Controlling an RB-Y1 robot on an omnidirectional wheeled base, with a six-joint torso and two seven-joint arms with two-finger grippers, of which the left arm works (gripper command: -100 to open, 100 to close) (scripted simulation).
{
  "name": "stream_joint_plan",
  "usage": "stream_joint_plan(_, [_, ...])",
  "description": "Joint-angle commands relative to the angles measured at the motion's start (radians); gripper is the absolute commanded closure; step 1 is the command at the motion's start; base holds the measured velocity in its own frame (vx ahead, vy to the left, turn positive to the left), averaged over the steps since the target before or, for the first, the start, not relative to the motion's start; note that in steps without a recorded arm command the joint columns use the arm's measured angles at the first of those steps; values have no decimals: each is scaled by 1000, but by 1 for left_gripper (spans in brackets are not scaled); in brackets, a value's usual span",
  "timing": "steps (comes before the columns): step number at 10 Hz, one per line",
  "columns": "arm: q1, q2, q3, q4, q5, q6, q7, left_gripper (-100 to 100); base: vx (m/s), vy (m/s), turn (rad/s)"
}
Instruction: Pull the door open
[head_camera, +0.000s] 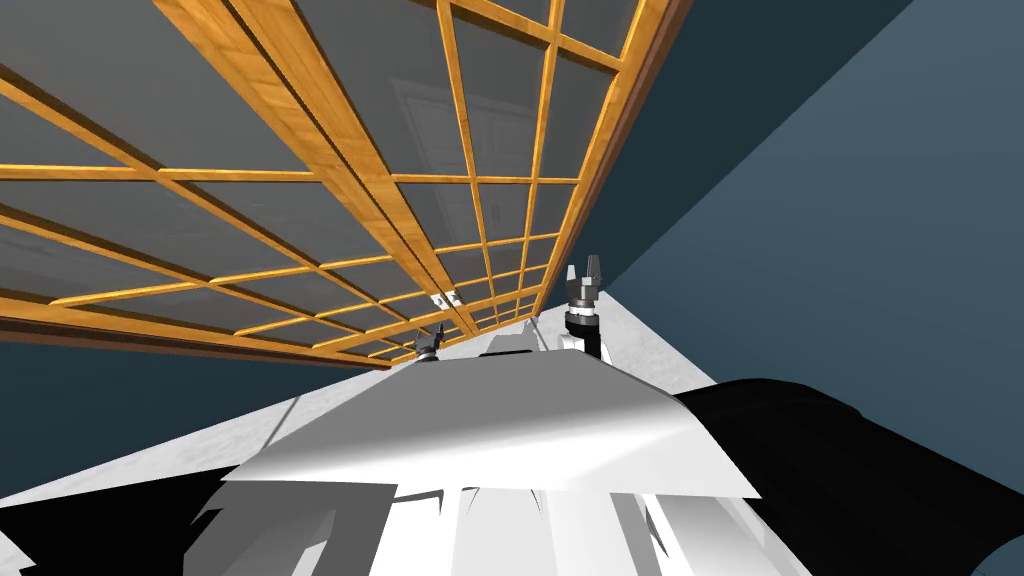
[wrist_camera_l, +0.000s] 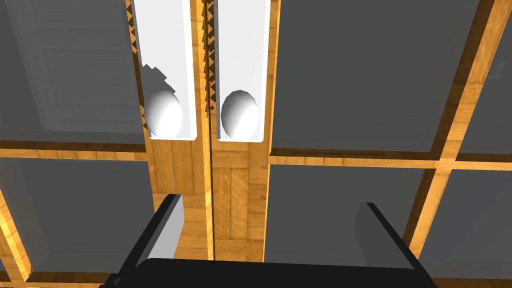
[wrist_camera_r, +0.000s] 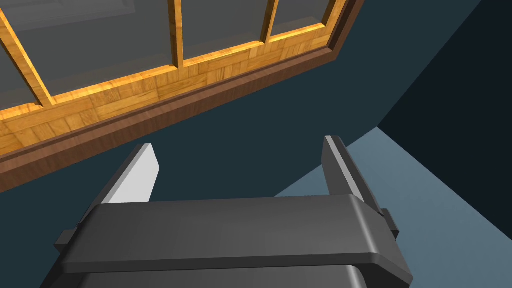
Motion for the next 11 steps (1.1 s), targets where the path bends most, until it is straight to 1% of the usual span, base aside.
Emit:
stream_joint_plan(1, [16, 28, 9, 13, 7, -1, 3, -100, -150, 4, 97])
stream_joint_plan(2, [22, 41, 15, 22, 12, -2, 3, -100, -151, 10, 48])
stream_joint_plan(4, [44, 88, 35, 57, 30, -5, 3, -100, -194, 12, 102])
stream_joint_plan(5, [46, 92, 37, 60, 32, -5, 3, -100, -149, 23, 51])
stream_joint_plan(7, [51, 103, 42, 69, 37, -6, 3, -100, -45, 11, 19])
stream_joint_plan(8, [59, 121, 51, 87, 46, -7, 4, -100, -54, 4, 79])
stream_joint_plan(9, [59, 121, 51, 87, 46, -7, 4, -100, -53, 6, 41])
stream_joint_plan(11, [79, 168, 77, 137, 72, -13, 4, -100, -110, 26, 103])
